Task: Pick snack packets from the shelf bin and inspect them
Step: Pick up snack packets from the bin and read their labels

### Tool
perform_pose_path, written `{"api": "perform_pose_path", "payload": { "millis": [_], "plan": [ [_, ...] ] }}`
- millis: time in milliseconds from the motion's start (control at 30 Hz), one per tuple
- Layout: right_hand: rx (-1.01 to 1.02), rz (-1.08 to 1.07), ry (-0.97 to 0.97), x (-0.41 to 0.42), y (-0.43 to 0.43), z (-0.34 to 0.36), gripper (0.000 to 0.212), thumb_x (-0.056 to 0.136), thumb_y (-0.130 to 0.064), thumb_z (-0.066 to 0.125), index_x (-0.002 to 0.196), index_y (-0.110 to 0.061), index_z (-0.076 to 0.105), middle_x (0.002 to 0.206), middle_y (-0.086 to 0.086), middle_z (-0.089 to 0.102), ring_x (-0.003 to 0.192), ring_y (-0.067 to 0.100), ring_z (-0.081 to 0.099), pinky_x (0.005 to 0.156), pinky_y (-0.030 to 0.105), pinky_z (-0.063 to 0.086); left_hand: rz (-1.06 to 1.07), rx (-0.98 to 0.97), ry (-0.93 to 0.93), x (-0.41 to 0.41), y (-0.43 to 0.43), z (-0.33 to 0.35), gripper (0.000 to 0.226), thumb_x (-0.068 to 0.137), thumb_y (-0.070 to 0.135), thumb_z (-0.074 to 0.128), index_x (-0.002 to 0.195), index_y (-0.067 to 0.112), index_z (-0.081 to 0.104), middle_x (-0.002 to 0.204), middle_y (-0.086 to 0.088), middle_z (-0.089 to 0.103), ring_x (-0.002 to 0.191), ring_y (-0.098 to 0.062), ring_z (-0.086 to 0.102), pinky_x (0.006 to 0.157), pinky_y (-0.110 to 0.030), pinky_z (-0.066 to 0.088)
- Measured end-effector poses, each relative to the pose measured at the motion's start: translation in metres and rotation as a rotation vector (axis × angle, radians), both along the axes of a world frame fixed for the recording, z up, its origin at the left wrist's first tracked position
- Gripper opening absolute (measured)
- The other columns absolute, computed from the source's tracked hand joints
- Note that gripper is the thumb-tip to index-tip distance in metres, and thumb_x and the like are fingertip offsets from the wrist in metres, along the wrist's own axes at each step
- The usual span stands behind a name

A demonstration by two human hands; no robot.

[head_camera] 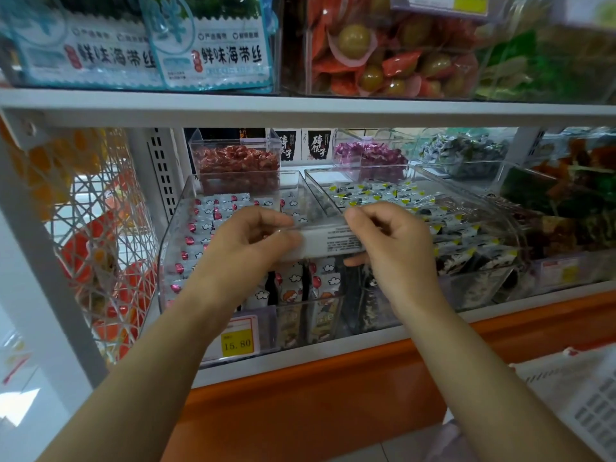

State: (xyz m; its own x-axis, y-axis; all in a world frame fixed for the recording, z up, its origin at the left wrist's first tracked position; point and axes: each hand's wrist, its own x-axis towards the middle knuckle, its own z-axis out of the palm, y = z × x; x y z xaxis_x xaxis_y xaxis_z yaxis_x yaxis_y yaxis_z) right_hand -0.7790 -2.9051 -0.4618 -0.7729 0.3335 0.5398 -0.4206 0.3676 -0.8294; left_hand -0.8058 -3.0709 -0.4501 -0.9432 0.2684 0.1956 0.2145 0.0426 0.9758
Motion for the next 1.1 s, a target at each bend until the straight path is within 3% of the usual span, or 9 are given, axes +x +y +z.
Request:
{"api": "perform_pose_path", "payload": {
  "millis": [167,267,400,600,733,833,900,967,1100],
  "plan": [
    [0.113,0.021,0.045,0.000,-0.004,-0.001,0.018,0.092,-0.022,0.057,0.078,-0.016,0.066,0.074,0.015,0.063,0.074,0.035,0.061,0.063,0.059,0.051,0.115,-0.059,0.041,-0.003,0.000,0.000,0.021,0.082,0.028,0.066,0.074,0.009,0.066,0.078,-0.007,0.068,0.066,-0.022,0.068,0.067,-0.044,0.057],
    [0.119,0.025,0.041,-0.001,-0.004,0.000,0.020,0.092,-0.021,0.057,0.075,-0.027,0.065,0.072,0.010,0.063,0.073,0.029,0.061,0.064,0.057,0.052,0.121,-0.080,0.088,-0.003,-0.002,0.002,0.024,0.082,0.026,0.065,0.067,0.008,0.068,0.065,-0.005,0.068,0.054,-0.014,0.066,0.050,-0.029,0.057],
    [0.099,0.076,0.028,0.000,-0.002,0.001,0.024,0.091,-0.020,0.058,0.073,-0.033,0.065,0.072,0.011,0.063,0.073,0.029,0.061,0.066,0.056,0.052,0.104,-0.098,0.124,-0.004,-0.005,0.005,0.026,0.083,0.024,0.063,0.069,0.003,0.068,0.064,-0.002,0.069,0.051,-0.011,0.066,0.043,-0.018,0.051],
    [-0.003,0.152,-0.057,0.001,0.002,0.004,0.025,0.090,-0.017,0.060,0.067,-0.022,0.070,0.070,0.009,0.064,0.075,0.030,0.064,0.065,0.057,0.054,0.012,-0.117,0.100,-0.003,-0.012,0.009,0.028,0.084,0.023,0.060,0.072,-0.001,0.067,0.063,-0.008,0.069,0.053,-0.016,0.067,0.044,-0.020,0.052],
    [-0.116,0.193,-0.122,0.000,0.004,0.004,0.024,0.088,-0.012,0.062,0.065,-0.010,0.069,0.063,0.001,0.066,0.066,0.016,0.067,0.055,0.044,0.059,-0.025,-0.128,0.098,-0.003,-0.013,0.008,0.026,0.086,0.020,0.058,0.076,-0.002,0.067,0.069,-0.009,0.070,0.058,-0.014,0.068,0.045,-0.019,0.053],
    [-0.098,0.160,-0.117,-0.002,0.007,0.004,0.024,0.087,-0.013,0.064,0.068,0.001,0.067,0.070,0.017,0.067,0.069,0.025,0.069,0.058,0.046,0.059,-0.051,-0.144,0.110,-0.002,-0.014,0.008,0.021,0.079,0.030,0.060,0.084,0.012,0.069,0.074,-0.001,0.071,0.063,-0.007,0.067,0.052,-0.016,0.053],
    [-0.106,0.205,-0.166,-0.002,0.011,0.005,0.023,0.086,-0.012,0.064,0.069,0.003,0.068,0.067,0.015,0.068,0.064,0.021,0.070,0.054,0.038,0.059,-0.103,-0.190,0.128,-0.002,-0.015,0.009,0.029,0.069,0.035,0.062,0.095,0.023,0.066,0.084,0.009,0.072,0.071,-0.002,0.067,0.060,-0.013,0.052],
    [-0.140,0.297,-0.256,-0.001,0.016,0.008,0.020,0.085,-0.011,0.064,0.067,-0.003,0.069,0.061,0.006,0.070,0.059,0.017,0.070,0.049,0.029,0.058,-0.134,-0.160,0.114,-0.002,-0.015,0.009,0.031,0.071,0.024,0.066,0.102,0.023,0.063,0.091,0.010,0.072,0.078,-0.004,0.068,0.062,-0.012,0.052],
    [-0.194,0.427,-0.332,-0.001,0.023,0.011,0.015,0.078,-0.015,0.066,0.067,-0.005,0.069,0.062,0.005,0.071,0.059,0.018,0.070,0.046,0.027,0.056,-0.141,-0.111,0.154,-0.001,-0.015,0.011,0.028,0.077,0.008,0.064,0.101,0.022,0.063,0.096,0.009,0.072,0.085,-0.003,0.068,0.065,-0.011,0.051]
  ]
}}
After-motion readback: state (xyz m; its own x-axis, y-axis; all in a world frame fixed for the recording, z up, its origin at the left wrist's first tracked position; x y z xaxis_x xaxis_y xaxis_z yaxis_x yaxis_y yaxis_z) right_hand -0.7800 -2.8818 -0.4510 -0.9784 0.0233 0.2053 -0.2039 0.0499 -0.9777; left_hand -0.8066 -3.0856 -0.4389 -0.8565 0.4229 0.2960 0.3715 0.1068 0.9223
